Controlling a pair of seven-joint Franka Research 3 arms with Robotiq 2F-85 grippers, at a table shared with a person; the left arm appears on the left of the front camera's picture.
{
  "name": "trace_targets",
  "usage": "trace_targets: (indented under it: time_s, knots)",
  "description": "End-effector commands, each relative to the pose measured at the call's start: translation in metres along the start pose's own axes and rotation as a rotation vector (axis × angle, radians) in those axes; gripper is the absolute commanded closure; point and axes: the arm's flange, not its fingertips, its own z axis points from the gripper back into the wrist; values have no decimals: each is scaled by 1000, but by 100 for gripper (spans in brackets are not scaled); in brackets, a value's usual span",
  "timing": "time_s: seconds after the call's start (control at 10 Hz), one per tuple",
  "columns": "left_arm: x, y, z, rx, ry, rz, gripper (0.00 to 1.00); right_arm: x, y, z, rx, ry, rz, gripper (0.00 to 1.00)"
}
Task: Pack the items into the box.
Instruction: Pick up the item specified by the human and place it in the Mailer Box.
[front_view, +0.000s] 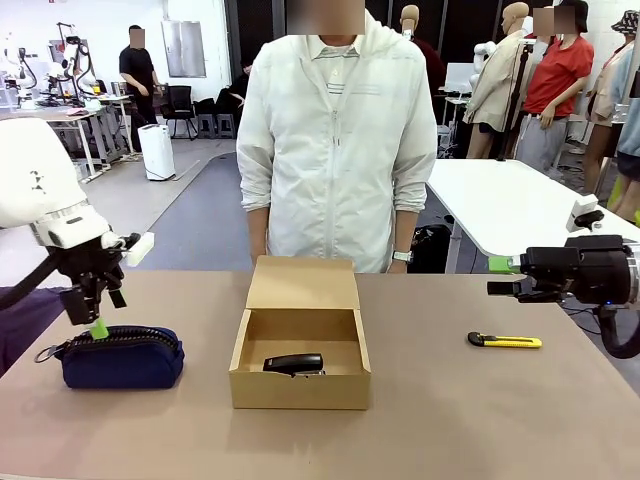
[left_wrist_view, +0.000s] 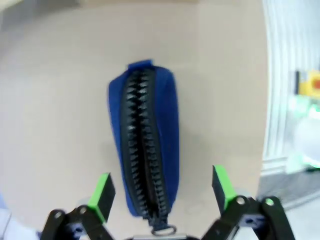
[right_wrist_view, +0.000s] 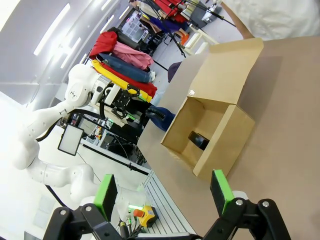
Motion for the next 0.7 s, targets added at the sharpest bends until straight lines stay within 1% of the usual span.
trace_targets:
  time_s: [0.0,0.2,0.3,0.5,0.6]
  knots:
    - [1,3,0,26,5,165,0,1,2,-1,-1,-17,3,0]
    - [1,3,0,26,5,165,0,1,2,-1,-1,-17,3,0]
    - [-2,1,-1,5,-2,46,0,1,2,-1,-1,-17,3,0]
    - [-9,5,-14,69,-11,47,0,1,2,-1,-1,-17,3,0]
    - [-12,8,-24,82,20,37,0,1,2,-1,-1,-17,3,0]
